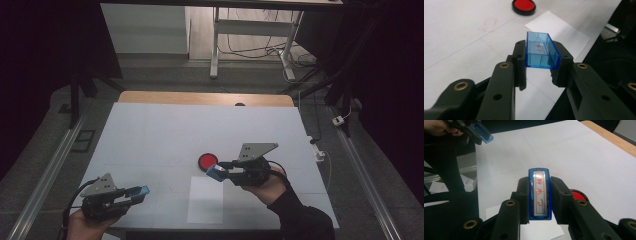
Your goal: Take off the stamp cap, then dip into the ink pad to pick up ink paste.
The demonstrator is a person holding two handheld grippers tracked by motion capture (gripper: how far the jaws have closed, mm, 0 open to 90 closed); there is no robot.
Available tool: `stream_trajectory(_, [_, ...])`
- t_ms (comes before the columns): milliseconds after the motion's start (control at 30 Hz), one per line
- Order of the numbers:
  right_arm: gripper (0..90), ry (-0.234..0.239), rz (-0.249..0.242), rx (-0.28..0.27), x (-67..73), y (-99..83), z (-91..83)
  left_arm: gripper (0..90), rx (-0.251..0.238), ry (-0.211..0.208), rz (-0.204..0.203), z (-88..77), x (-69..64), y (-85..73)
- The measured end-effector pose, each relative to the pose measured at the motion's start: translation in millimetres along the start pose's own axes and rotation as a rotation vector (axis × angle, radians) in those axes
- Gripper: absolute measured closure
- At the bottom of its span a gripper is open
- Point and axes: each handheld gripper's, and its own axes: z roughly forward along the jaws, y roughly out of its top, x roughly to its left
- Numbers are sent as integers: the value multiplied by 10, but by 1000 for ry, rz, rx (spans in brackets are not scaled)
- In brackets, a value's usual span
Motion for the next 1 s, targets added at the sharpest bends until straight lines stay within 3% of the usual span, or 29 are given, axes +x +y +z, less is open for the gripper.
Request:
stream_trajectory(367, [704,-16,4,14,-8,-33,24,683,23,65,-56,-110,53,-139])
stream_trajectory(1000, [704,-45,21,32,-72,-72,15,683,57,87,-69,-102,55,-150])
